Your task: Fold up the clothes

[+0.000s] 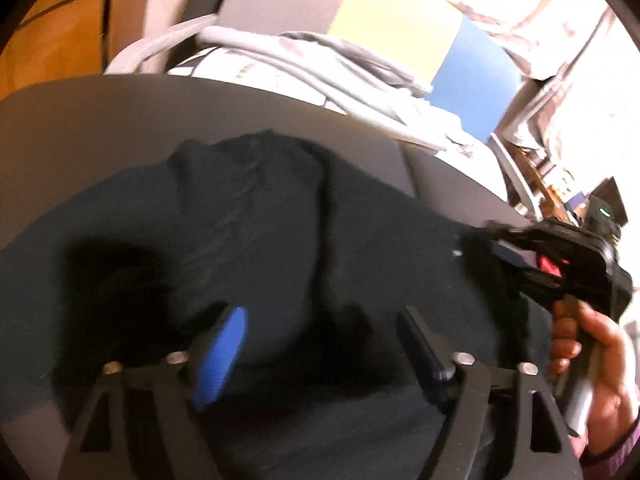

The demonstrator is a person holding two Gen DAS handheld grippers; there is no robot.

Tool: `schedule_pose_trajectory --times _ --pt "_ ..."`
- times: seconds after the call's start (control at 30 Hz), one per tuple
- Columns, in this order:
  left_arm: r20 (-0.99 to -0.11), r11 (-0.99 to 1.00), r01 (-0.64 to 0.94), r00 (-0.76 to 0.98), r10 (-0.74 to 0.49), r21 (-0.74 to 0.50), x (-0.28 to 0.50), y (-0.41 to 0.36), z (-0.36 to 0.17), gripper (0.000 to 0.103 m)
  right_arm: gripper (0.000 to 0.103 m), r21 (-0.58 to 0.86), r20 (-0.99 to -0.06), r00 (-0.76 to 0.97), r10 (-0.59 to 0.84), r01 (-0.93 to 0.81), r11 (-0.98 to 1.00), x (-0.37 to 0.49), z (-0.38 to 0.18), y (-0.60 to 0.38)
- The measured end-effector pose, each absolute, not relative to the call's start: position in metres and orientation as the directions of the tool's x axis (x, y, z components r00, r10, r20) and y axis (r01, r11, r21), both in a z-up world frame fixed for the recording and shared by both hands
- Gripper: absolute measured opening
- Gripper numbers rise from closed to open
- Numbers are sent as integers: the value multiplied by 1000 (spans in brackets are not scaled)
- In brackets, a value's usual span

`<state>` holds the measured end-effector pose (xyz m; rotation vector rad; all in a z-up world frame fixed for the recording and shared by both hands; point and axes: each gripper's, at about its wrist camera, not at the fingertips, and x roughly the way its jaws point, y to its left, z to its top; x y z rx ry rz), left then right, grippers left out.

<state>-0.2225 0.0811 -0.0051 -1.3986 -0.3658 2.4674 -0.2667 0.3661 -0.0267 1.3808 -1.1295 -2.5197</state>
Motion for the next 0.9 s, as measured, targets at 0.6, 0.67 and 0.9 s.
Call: schedule_pose_trajectory --times 0.6,0.67,0.9 --pt "-819 -976 -16 -542 189 -215 -170 16 4 55 25 318 -738 -626 -251 5 -948 -155 9 229" --pt "-802 -988 21 -587 110 -151 -154 -7 7 72 25 345 -740 -607 -290 28 -938 -133 0 209" --pt "-821 -960 112 -549 154 -255 -125 -55 -15 74 25 613 -627 -651 -428 -74 -786 -43 -17 244"
